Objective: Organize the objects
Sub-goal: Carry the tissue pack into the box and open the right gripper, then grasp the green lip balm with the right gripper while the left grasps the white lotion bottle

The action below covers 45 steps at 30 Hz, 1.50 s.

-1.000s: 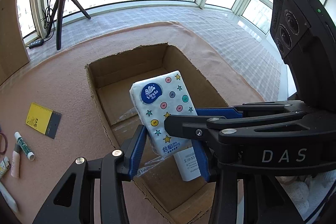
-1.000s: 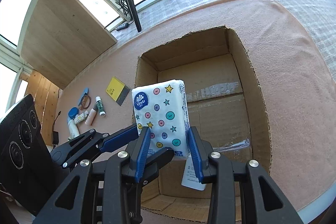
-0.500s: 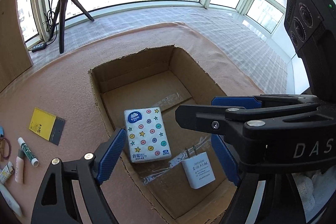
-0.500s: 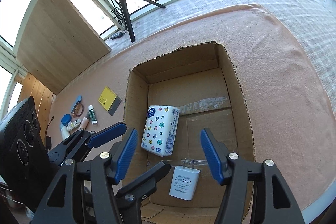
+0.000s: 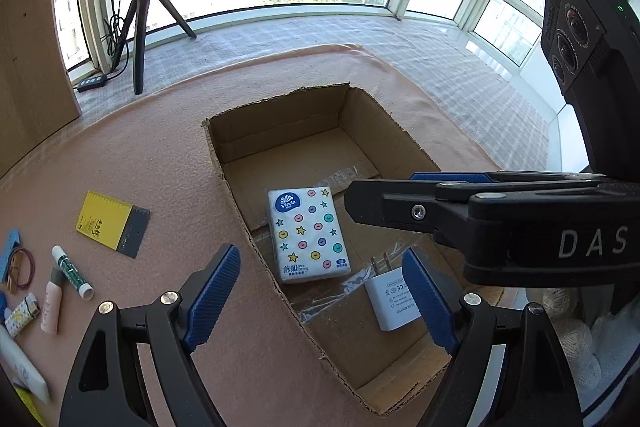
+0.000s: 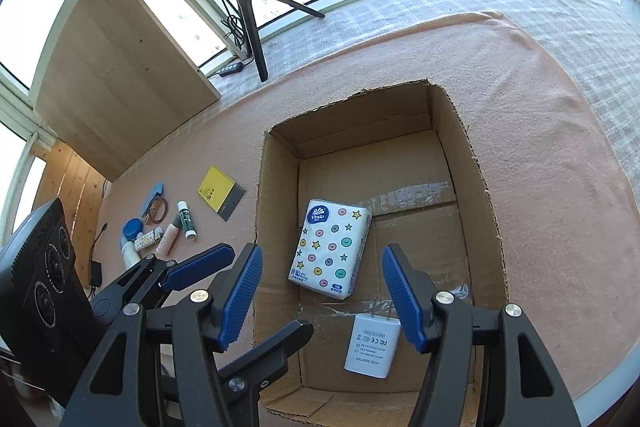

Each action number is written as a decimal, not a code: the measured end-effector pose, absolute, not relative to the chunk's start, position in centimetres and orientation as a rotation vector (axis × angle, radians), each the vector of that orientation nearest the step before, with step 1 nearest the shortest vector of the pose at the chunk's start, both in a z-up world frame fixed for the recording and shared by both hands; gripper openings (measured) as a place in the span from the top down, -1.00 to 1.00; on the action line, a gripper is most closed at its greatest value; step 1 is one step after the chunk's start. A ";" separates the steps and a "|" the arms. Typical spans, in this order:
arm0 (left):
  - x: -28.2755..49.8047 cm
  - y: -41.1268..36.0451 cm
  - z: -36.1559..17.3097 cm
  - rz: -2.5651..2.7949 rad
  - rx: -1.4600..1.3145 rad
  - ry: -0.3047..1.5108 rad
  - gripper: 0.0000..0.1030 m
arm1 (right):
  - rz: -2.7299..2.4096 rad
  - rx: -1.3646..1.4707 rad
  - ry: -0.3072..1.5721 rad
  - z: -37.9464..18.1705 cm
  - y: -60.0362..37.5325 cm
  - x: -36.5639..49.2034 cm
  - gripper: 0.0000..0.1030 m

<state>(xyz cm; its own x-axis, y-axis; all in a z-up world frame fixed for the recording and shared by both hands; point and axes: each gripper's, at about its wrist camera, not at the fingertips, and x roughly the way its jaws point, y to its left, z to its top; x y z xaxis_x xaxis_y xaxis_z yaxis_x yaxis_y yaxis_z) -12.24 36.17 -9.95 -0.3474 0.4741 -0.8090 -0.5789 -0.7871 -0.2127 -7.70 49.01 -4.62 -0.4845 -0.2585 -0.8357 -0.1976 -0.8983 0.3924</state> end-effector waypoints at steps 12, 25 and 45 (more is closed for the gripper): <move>-12.7 26.4 -9.3 2.268 -1.283 0.065 -0.66 | -2.588 1.522 -0.538 -3.3 43.0 -8.7 -0.14; -15.3 16.0 -10.8 2.397 -1.392 0.003 -0.53 | -2.510 1.539 -0.400 -4.4 35.5 -12.1 -0.13; -20.1 11.7 -15.8 2.382 -1.539 0.054 0.09 | -2.341 1.677 -0.251 -10.2 28.5 -18.5 0.16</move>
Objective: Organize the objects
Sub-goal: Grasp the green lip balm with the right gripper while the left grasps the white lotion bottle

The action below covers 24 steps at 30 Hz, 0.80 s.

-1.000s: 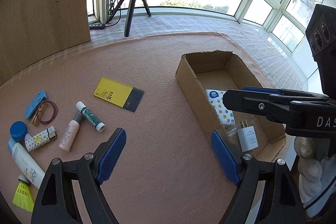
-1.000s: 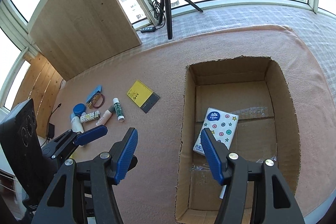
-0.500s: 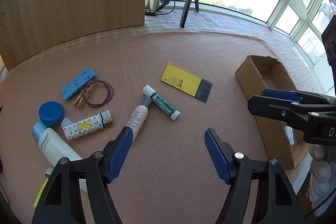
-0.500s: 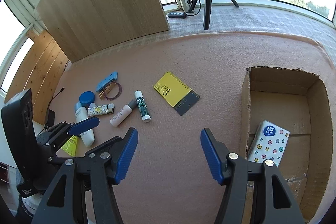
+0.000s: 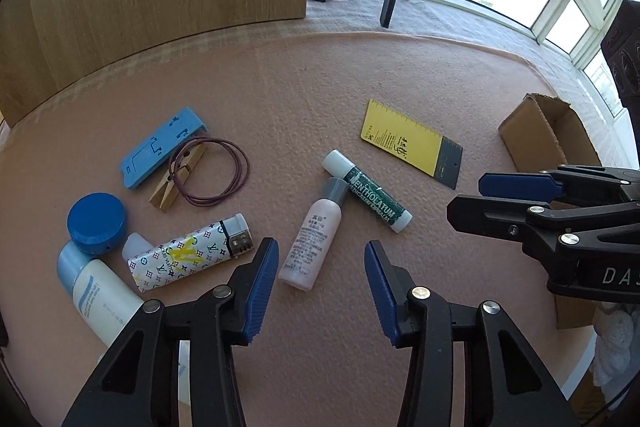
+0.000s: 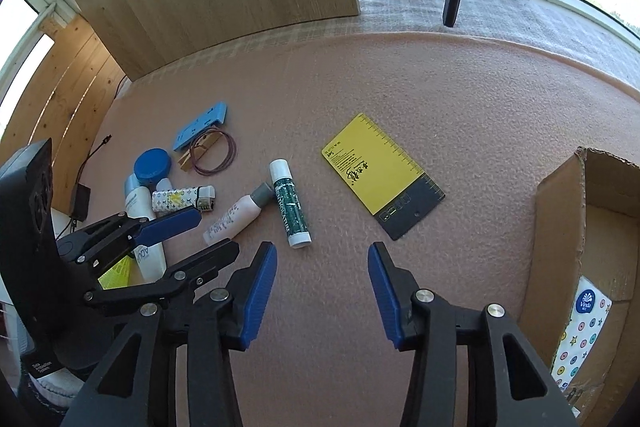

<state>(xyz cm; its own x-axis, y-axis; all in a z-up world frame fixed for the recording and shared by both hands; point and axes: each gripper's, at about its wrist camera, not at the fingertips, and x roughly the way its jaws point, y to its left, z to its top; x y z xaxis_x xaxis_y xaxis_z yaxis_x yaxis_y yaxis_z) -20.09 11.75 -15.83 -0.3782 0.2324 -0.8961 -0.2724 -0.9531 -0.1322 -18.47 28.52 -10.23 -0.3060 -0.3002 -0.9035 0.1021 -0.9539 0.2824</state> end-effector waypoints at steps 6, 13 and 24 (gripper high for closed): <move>-21.7 11.8 -17.0 2.364 -1.557 0.043 0.22 | -2.316 1.697 -0.267 -11.4 27.9 -19.8 0.19; -22.1 12.1 -17.9 2.354 -1.590 0.044 0.48 | -2.299 1.719 -0.250 -12.5 27.0 -21.1 0.19; -21.7 11.5 -18.0 2.370 -1.590 0.025 0.58 | -2.279 1.741 -0.150 -13.9 24.9 -22.2 0.31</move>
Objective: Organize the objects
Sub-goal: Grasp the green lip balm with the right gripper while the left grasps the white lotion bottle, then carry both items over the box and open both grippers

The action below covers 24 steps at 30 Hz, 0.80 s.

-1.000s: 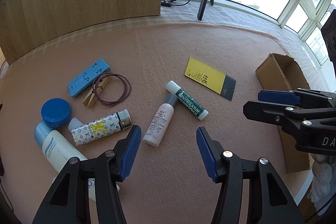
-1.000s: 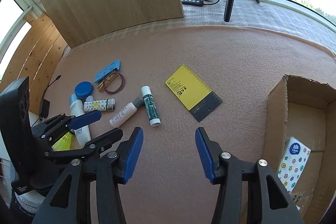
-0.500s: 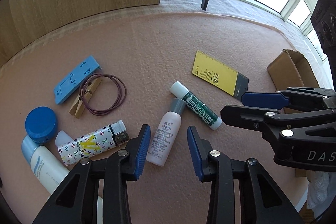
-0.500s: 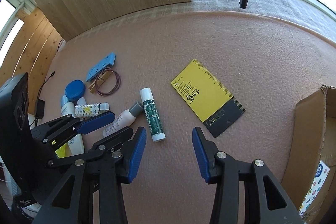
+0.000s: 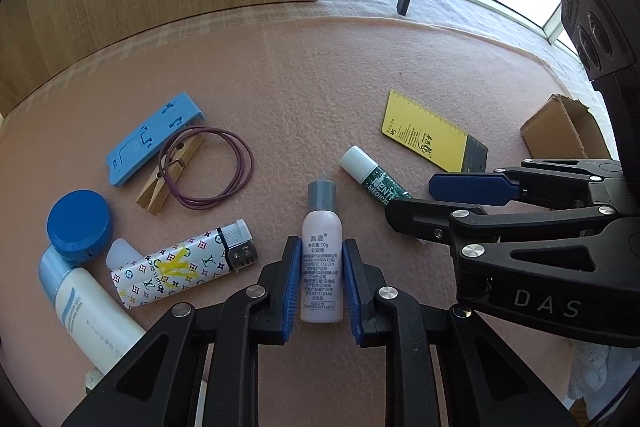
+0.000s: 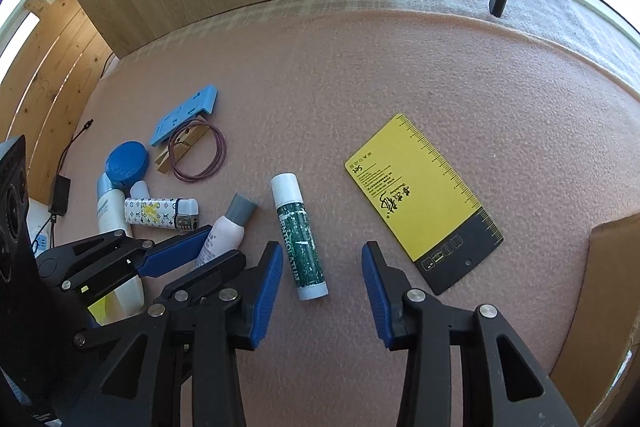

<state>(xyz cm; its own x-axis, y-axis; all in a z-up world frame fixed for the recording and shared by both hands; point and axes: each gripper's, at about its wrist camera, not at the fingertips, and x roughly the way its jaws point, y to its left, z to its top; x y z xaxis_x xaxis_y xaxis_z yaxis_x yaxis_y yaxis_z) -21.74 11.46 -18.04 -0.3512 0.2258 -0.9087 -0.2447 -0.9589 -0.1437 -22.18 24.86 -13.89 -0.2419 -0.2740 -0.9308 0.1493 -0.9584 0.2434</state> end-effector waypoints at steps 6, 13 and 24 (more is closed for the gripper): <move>-21.2 11.4 -18.0 2.377 -1.592 0.003 0.58 | -2.296 1.732 -0.061 -14.1 23.9 -22.2 0.53; -20.1 11.3 -17.9 2.386 -1.600 -0.027 0.58 | -2.300 1.726 -0.061 -14.2 24.6 -21.0 0.72; -16.3 11.3 -17.6 2.362 -1.606 -0.075 0.58 | -2.335 1.706 -0.164 -13.4 27.2 -15.0 0.73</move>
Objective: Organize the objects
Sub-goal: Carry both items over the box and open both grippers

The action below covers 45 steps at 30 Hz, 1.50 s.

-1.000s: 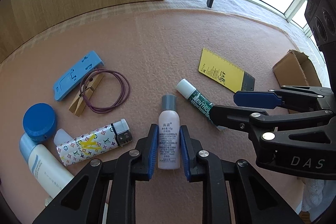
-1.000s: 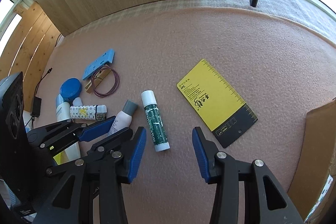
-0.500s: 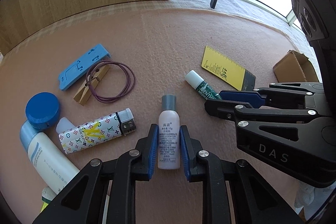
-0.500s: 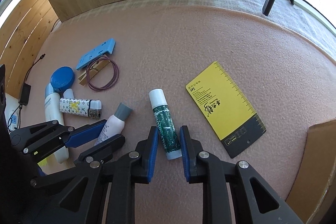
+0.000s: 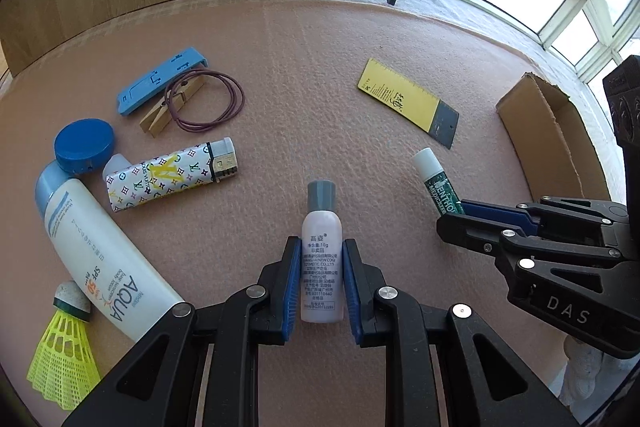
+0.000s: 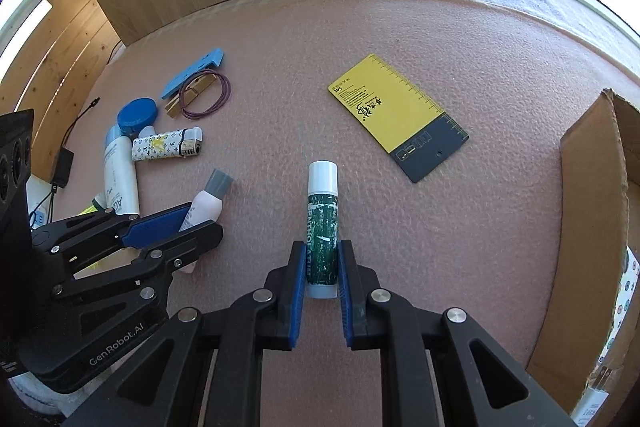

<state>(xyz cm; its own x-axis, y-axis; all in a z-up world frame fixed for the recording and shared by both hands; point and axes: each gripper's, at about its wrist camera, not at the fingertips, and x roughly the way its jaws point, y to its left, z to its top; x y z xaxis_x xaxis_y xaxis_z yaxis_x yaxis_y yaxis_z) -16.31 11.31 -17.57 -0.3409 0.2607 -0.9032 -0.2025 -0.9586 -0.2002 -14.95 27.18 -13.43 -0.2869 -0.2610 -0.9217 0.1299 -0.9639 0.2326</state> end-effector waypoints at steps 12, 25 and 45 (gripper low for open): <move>-13.1 12.5 -15.3 2.368 -1.557 -0.133 0.58 | -2.434 1.563 -0.338 -8.3 32.4 -8.2 0.73; -12.1 20.2 -9.5 2.310 -1.370 -0.070 0.58 | -2.656 1.516 -0.435 -4.6 42.0 -2.5 0.73; -9.0 36.7 -10.0 2.055 -1.302 0.139 0.58 | -2.737 1.640 -0.522 -7.0 50.3 0.2 0.73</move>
<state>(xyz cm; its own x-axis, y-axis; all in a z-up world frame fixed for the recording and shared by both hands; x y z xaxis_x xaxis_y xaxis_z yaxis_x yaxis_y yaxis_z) -9.00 36.73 -9.95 -0.2586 0.4928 -0.8308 -0.6004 -0.7558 -0.2614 0.22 50.29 -7.05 -0.4822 -0.0857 -0.8718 -0.2414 -0.9437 0.2263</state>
